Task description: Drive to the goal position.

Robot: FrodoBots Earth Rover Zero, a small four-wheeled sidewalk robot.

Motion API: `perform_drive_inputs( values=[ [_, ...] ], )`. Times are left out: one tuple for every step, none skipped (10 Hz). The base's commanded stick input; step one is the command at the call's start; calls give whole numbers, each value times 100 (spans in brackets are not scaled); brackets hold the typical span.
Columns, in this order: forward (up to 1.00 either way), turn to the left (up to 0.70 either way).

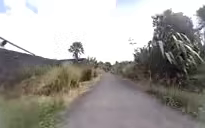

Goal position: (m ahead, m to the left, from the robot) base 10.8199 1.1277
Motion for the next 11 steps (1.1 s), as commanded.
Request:
perform_drive_inputs(
  values=[
    [100, 0],
    [100, 0],
    [100, 0],
    [100, 0],
    [100, 0],
    [100, 0],
    [100, 0],
    [100, 0],
    [100, 0],
    [100, 0],
    [100, 0]
  ],
)
